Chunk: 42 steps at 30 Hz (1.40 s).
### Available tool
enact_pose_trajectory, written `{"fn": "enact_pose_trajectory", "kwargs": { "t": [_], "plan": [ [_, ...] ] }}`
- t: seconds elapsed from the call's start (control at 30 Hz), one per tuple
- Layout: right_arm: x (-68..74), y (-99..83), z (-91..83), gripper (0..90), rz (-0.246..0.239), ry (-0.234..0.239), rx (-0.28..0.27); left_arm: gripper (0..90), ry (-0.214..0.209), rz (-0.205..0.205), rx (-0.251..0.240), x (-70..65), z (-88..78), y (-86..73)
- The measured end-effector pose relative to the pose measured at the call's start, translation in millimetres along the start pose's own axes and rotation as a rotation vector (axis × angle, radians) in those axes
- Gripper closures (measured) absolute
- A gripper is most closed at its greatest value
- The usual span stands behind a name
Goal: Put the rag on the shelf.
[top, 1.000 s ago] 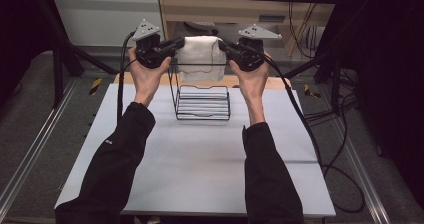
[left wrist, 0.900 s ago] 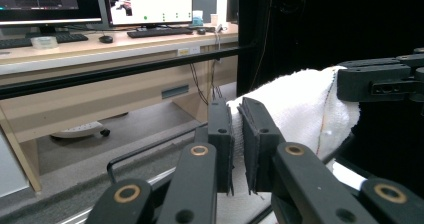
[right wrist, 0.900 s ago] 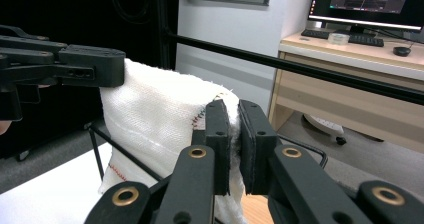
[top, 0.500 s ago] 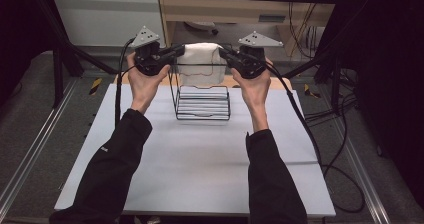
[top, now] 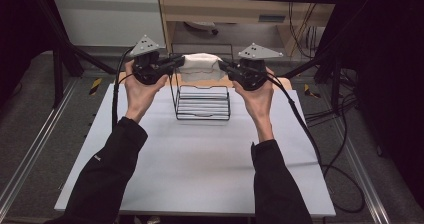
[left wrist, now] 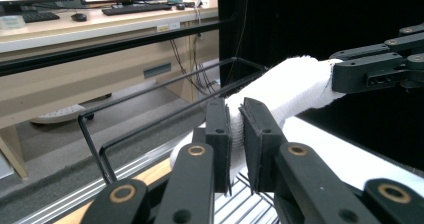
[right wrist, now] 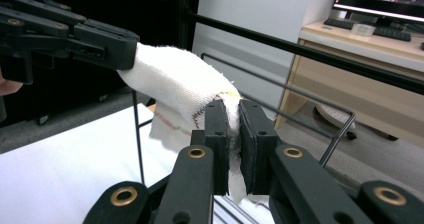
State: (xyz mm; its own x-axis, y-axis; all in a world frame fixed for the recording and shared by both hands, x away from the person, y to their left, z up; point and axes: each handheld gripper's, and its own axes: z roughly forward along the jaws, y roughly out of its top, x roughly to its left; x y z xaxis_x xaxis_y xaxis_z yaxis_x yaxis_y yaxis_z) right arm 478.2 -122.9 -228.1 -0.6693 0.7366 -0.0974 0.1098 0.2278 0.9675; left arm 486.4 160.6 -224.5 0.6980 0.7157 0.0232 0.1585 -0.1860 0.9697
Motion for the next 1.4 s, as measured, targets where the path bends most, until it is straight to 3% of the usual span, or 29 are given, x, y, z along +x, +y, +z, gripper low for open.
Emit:
{"fn": "enact_pose_trajectory", "kwargs": {
  "t": [0.27, 0.47, 0.63, 0.8, 0.93, 1.13, 1.4],
  "plan": [
    [2.8, -8.5, -0.2, 83.7, -0.006, 0.009, 0.001, 77.4, -0.002, 0.005, 0.043, -3.4, -6.7, 0.9],
    [3.2, -11.4, -0.5, 83.7, -0.012, 0.011, 0.002, 73.3, 0.021, 0.009, 0.027, -3.6, -19.8, 16.3],
    [4.2, -12.4, -1.0, 83.7, -0.02, 0.012, 0.0, 78.3, 0.035, -0.01, 0.034, 1.1, -18.8, 29.4],
    [4.9, -15.0, -1.3, 83.6, -0.033, 0.012, -0.001, 87.6, 0.04, -0.018, 0.088, 4.0, -2.6, 33.6],
    [5.2, -17.1, -2.0, 83.5, -0.037, 0.017, 0.0, 89.6, 0.012, -0.043, 0.125, 4.4, 7.7, 31.4],
    [4.3, -20.8, -1.5, 82.8, -0.038, 0.025, 0.009, 89.6, -0.023, -0.031, 0.156, -2.1, 9.7, 17.1],
    [6.1, -26.1, 0.3, 80.4, -0.058, 0.029, 0.027, 89.6, -0.025, -0.03, 0.168, -3.8, 11.5, 2.1]
  ]
}}
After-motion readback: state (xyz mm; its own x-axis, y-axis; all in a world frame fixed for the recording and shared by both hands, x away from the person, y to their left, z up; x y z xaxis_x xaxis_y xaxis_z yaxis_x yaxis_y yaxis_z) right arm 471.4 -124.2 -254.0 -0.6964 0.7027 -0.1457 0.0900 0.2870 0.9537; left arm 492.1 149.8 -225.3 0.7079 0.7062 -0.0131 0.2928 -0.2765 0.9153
